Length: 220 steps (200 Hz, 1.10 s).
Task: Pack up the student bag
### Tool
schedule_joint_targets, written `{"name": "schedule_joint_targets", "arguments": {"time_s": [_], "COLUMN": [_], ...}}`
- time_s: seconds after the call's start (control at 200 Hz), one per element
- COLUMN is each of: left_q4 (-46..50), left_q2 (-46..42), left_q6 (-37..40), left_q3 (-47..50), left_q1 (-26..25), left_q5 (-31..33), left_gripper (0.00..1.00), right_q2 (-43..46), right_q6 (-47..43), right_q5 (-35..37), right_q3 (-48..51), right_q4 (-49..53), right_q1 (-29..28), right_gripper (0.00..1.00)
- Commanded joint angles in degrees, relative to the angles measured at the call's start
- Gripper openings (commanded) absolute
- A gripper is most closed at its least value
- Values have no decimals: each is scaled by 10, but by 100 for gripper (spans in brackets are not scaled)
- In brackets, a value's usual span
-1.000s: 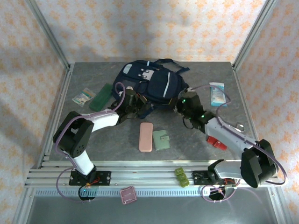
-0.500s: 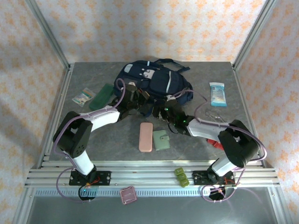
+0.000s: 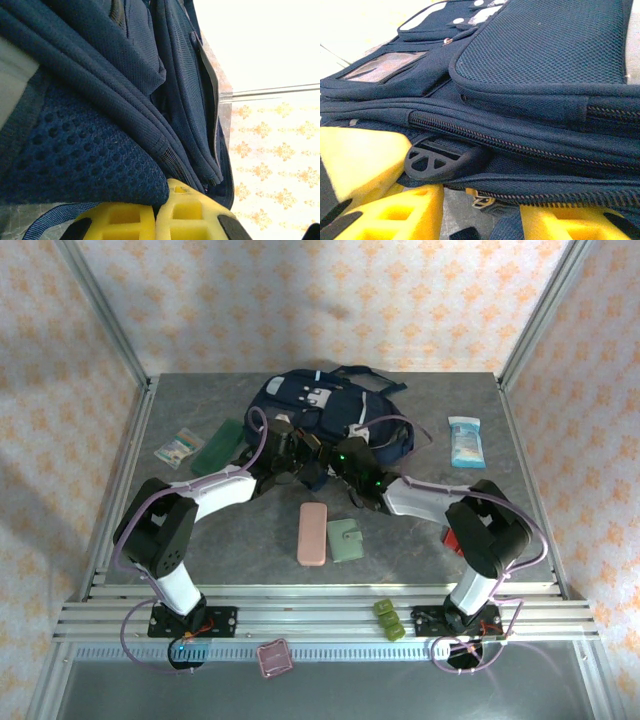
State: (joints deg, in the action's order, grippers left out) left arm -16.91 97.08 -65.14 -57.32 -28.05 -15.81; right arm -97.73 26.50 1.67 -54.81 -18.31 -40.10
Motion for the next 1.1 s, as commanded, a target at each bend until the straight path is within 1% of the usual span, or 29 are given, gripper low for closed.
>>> {"name": "schedule_joint_targets", "arguments": {"time_s": [0.0,0.055,0.145,0.17,0.19,0.195,0.22,0.23,0.34,0.37,0.43,0.466,0.516,0.626,0.681,0.726,0.771,0.816,0.861,1.096], "left_q4": [-53,-49,-49,-50,-50,-49,-48,-48,-45,-46,-49,-50,-51,-51,-52,-52,-54,-55,-56,-69], "left_q2": [-50,-52,-54,-55,-55,-55,-54,-53,-54,-55,-56,-56,-55,-52,-52,-52,-52,-52,-51,-50], "left_q6": [-4,-2,-2,-1,-1,-1,0,1,3,3,2,2,1,0,0,-1,-1,-2,-3,-9], "left_q3": [-45,-47,-48,-47,-48,-48,-49,-48,-46,-44,-41,-42,-43,-46,-47,-47,-46,-44,-42,-32], "left_q1": [-14,-13,-14,-14,-14,-13,-12,-13,-9,-6,-5,-5,-5,-5,-5,-5,-5,-6,-6,-7], "left_q5": [-44,-43,-41,-41,-41,-41,-40,-39,-34,-34,-36,-37,-40,-44,-44,-44,-47,-49,-51,-56], "left_gripper": [0,0,0,0,0,0,0,0,0,0,0,0,0,0,0,0,0,0,0,0], "right_q2": [-26,-28,-35,-38,-39,-40,-41,-41,-34,-31,-24,-22,-21,-24,-27,-30,-32,-32,-31,-10], "right_q6": [-14,-14,-17,-17,-18,-18,-17,-17,-12,-11,-12,-12,-16,-22,-24,-26,-27,-28,-29,-28], "right_q5": [34,40,51,53,54,54,54,53,49,48,50,53,51,40,43,49,55,60,61,60], "right_q3": [-25,-23,-22,-22,-23,-22,-20,-19,-2,5,18,22,26,19,12,6,-1,-7,-12,-25], "right_q4": [5,6,13,17,19,20,22,22,25,26,23,21,18,12,14,18,22,25,25,22], "right_q1": [0,0,2,2,2,2,3,3,3,3,3,3,4,6,6,6,6,7,8,8], "right_gripper": [36,28,21,15,8,6,1,0,0,5,23,28,28,24,17,15,17,23,26,33]}}
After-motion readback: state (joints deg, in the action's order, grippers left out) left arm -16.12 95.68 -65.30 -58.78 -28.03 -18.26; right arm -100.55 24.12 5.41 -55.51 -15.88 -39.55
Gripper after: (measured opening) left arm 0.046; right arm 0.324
